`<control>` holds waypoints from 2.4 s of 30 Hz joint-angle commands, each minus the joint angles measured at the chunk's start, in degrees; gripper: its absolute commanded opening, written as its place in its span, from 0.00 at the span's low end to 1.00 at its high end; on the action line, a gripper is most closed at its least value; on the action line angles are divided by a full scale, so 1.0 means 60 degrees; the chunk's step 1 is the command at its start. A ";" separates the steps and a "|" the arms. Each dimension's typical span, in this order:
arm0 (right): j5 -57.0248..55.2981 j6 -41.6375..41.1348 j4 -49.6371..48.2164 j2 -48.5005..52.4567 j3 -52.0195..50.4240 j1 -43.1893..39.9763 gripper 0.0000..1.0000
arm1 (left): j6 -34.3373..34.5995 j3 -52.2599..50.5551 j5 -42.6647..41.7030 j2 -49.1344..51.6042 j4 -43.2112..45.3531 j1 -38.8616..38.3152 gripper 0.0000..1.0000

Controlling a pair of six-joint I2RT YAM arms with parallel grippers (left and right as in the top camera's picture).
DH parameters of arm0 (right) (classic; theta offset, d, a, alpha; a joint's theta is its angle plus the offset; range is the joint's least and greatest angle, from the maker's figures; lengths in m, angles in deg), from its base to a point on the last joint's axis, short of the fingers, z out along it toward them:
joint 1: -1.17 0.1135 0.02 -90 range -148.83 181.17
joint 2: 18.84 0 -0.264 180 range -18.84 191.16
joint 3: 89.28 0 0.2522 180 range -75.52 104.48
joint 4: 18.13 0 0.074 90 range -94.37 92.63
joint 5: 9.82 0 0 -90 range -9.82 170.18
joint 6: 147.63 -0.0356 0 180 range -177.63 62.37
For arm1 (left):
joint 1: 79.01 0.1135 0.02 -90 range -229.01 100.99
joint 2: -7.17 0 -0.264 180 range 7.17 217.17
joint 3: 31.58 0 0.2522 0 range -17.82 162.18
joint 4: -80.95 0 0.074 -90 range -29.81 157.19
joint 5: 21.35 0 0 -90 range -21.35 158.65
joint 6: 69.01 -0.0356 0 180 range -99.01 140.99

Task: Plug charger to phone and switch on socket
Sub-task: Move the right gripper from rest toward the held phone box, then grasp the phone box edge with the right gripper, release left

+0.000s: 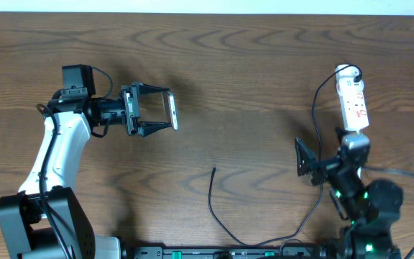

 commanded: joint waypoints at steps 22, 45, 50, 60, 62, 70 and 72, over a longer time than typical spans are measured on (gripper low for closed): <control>0.6572 -0.6346 -0.2200 0.8094 0.4608 0.0914 0.99 | -0.0331 0.0142 0.1198 -0.0186 0.0040 0.0018 0.07; 0.4076 -0.6951 -0.2503 1.0491 0.4608 0.4113 0.96 | -0.0408 0.0142 0.6247 -0.0186 0.0033 -0.1818 0.08; 0.4014 -0.6947 -0.2889 1.1165 0.4608 0.4641 0.96 | -0.0291 0.0142 0.7155 -0.0186 -0.0025 -0.2036 0.07; 0.3712 -0.6947 -0.4302 1.1846 0.4608 0.5657 0.91 | 0.0911 0.0142 0.8404 -0.0186 -0.0328 -0.2386 0.07; 0.3472 -0.6947 -0.4299 1.1872 0.4608 0.5825 0.90 | 0.1191 0.0142 0.8404 -0.0186 -0.0328 -0.2484 0.07; 0.2685 -0.6998 -0.4277 1.1876 0.4608 0.6229 0.85 | 0.1931 0.0142 0.8036 -0.0186 -0.0324 -0.2852 0.07; 0.2521 -0.7140 -0.4277 1.1876 0.4608 0.6273 0.80 | 0.2036 0.0142 0.7927 -0.0186 -0.0321 -0.2940 0.07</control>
